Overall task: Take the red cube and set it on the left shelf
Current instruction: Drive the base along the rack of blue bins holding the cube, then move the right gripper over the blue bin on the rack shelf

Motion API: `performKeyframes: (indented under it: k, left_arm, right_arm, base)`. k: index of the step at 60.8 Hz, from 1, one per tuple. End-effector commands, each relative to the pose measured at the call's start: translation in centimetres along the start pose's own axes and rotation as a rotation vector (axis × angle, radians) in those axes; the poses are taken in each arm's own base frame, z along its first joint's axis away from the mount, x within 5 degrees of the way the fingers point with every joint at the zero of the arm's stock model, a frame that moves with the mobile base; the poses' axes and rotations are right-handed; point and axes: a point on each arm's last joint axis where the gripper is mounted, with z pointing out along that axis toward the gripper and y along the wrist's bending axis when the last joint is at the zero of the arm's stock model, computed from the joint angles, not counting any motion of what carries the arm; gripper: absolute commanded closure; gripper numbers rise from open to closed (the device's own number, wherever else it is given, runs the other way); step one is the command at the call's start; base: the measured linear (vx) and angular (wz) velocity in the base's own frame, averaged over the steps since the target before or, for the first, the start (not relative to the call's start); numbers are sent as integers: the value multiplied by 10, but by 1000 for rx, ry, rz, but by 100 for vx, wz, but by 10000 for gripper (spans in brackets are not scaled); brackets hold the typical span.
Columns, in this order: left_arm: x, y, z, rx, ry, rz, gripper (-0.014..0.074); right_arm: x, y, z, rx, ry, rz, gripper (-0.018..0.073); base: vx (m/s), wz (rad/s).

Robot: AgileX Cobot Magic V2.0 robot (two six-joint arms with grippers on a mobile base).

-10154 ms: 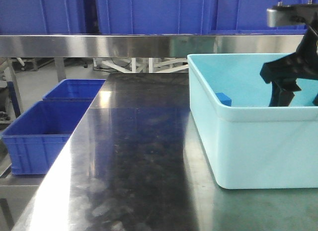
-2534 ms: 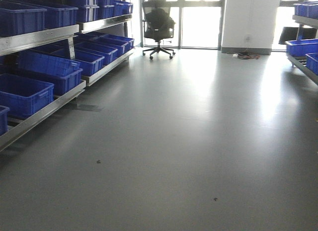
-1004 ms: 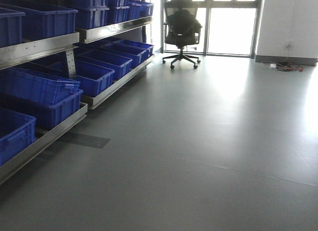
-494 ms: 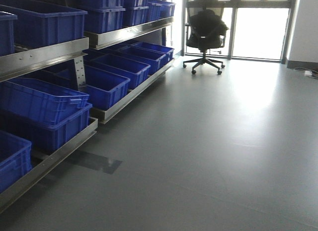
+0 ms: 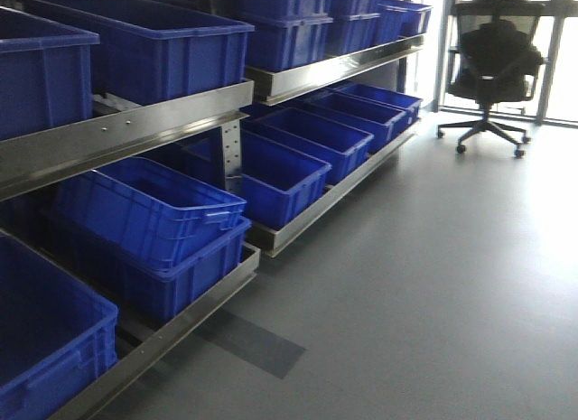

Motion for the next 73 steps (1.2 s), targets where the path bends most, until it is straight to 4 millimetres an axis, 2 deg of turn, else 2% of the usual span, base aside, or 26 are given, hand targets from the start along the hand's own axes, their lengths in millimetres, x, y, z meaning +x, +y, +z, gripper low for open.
performKeyframes:
  k: [1,38,73]
  left_arm:
    - [0,1,1,-8,-54,-4,491]
    - [0,1,1,-8,-54,-4,491]
    - [0,1,1,-8,-54,-4,491]
  right_arm:
    - [-17,1,-4,-11,-111,-18,503]
    - [-17,1,-4,-11,-111,-18,503]
    - [-17,1,-4,-11,-111,-18,503]
  base:
    - [54,43]
    - [43,51]
    - [12,61]
